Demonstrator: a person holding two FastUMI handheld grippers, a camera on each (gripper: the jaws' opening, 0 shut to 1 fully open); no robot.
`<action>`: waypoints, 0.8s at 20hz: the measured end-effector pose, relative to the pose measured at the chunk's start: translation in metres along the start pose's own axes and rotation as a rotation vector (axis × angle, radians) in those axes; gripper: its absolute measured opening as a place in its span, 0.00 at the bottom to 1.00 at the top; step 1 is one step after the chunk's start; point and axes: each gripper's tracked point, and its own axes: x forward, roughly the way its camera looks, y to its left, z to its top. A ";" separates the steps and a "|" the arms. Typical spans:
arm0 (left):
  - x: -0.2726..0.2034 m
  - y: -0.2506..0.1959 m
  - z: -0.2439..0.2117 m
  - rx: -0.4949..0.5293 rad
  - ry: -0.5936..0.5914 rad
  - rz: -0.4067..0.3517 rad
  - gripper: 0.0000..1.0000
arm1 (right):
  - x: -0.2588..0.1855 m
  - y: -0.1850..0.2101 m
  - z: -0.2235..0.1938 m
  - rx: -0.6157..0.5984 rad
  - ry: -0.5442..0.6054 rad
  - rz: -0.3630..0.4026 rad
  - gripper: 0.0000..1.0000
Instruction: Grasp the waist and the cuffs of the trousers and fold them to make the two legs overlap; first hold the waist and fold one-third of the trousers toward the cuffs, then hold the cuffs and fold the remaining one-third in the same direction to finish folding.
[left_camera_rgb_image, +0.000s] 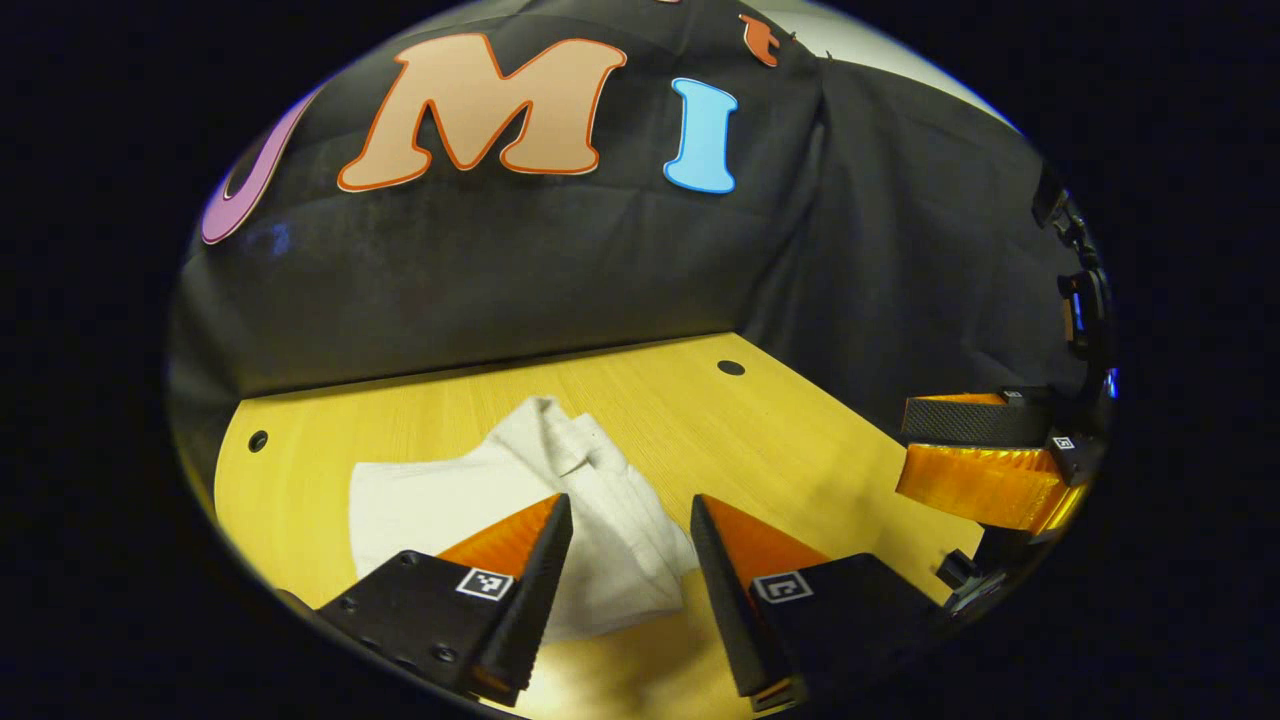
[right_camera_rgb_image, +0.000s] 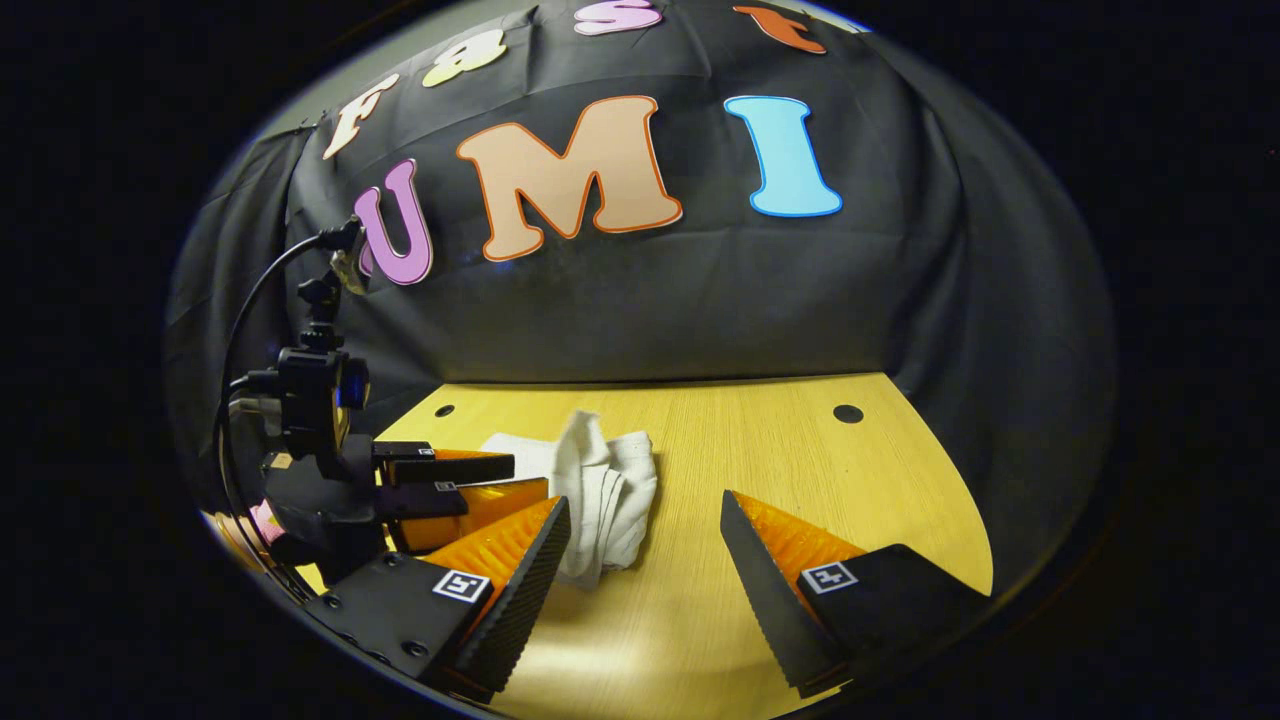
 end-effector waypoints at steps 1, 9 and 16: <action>-0.004 0.003 0.002 -0.002 -0.008 0.011 0.82 | -0.002 0.003 0.004 0.005 -0.003 -0.001 0.97; -0.096 0.058 0.004 -0.040 -0.061 0.099 0.94 | -0.020 0.040 0.017 0.004 -0.068 0.025 0.97; -0.178 0.116 -0.011 -0.027 -0.084 0.261 0.94 | -0.041 0.063 0.012 0.008 -0.093 -0.017 0.97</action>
